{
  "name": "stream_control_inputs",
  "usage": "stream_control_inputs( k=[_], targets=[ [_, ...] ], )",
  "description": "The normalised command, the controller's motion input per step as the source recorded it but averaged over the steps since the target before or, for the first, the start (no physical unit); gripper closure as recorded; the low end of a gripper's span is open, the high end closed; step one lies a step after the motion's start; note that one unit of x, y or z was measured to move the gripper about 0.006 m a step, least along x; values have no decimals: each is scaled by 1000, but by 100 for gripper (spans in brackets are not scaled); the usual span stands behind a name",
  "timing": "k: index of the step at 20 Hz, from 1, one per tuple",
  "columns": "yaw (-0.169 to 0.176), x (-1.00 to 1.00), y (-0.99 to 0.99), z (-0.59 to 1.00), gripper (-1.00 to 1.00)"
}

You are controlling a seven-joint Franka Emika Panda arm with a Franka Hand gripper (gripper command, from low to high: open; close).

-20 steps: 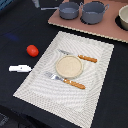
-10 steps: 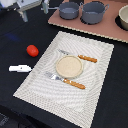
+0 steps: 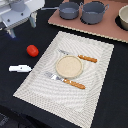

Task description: Place the pan onto the stove and place the fish and sausage into the pan.

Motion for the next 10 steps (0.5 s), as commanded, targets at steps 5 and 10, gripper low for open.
stream_control_inputs(
  k=[5, 10],
  targets=[
    [160, 34, -673, -195, -100],
    [138, 70, -571, -292, -100]
  ],
)
